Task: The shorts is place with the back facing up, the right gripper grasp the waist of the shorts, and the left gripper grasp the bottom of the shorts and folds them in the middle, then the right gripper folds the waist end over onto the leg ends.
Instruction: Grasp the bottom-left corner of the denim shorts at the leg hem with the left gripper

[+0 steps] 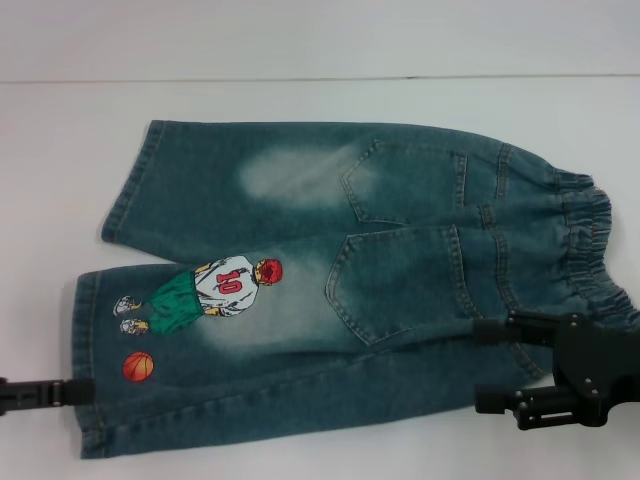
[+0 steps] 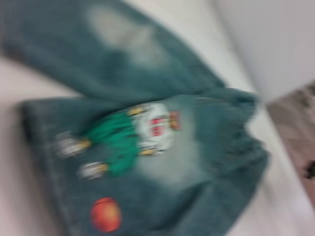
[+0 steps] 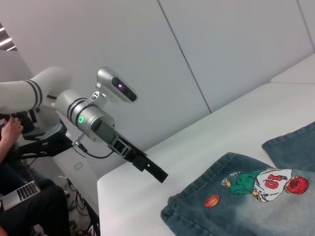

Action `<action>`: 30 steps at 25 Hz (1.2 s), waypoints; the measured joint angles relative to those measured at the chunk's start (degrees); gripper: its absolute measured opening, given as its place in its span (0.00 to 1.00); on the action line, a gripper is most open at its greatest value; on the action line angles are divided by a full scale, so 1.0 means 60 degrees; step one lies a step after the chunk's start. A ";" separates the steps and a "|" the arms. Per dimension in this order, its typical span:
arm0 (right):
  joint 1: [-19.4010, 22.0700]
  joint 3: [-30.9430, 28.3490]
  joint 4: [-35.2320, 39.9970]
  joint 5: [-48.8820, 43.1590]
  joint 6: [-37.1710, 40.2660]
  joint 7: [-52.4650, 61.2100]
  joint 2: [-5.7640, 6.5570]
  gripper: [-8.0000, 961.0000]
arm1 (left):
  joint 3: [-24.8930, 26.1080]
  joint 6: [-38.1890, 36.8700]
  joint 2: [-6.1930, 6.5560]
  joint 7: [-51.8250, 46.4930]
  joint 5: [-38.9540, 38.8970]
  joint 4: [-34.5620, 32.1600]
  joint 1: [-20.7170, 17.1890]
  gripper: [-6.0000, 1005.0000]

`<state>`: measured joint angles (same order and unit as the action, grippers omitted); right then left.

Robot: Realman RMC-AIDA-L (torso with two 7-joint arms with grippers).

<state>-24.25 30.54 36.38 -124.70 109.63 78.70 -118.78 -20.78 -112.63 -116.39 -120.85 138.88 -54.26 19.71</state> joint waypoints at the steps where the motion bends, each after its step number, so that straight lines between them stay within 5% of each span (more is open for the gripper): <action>1: -0.0004 -0.0001 0.0000 0.0004 -0.0017 -0.0025 -0.0015 0.98 | 0.0134 0.0064 0.0023 -0.0114 0.0166 -0.0036 0.0005 0.85; 19: -0.0059 -0.0007 -0.0015 0.0014 -0.0044 -0.0043 -0.0015 0.98 | -0.0334 0.1461 -0.0026 -0.0379 0.1364 0.0655 0.0313 0.85; 30: -0.0041 -0.0007 -0.0015 0.0018 -0.0004 -0.0021 0.0009 0.98 | -0.0574 0.1605 -0.0239 -0.0308 0.1377 0.0891 0.0665 0.84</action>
<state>-24.49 30.50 36.30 -124.59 109.61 78.57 -118.73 -24.23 -103.00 -117.82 -122.70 147.14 -48.91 23.70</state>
